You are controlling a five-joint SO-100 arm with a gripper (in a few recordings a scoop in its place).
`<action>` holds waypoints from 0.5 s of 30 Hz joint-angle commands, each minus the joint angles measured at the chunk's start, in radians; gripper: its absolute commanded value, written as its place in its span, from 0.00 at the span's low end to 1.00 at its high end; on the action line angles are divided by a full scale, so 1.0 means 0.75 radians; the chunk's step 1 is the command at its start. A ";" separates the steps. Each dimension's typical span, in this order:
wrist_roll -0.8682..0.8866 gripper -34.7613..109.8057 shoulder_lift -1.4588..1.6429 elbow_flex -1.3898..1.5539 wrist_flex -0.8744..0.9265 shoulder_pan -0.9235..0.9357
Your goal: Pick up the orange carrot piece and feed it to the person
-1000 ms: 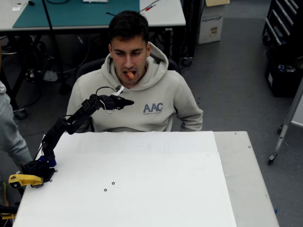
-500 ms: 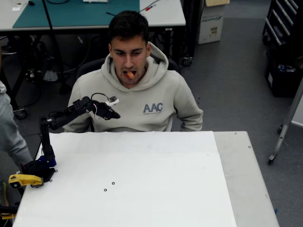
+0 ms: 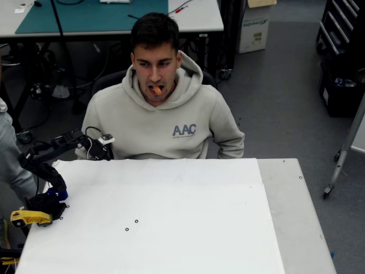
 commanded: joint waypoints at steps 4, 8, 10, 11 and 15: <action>0.012 0.23 0.483 0.327 -0.002 -0.096; 0.012 0.23 0.671 0.487 -0.002 -0.106; 0.012 0.23 0.759 0.550 -0.002 -0.106; 0.012 0.23 0.800 0.579 -0.002 -0.106; 0.012 0.23 0.961 0.673 -0.002 -0.102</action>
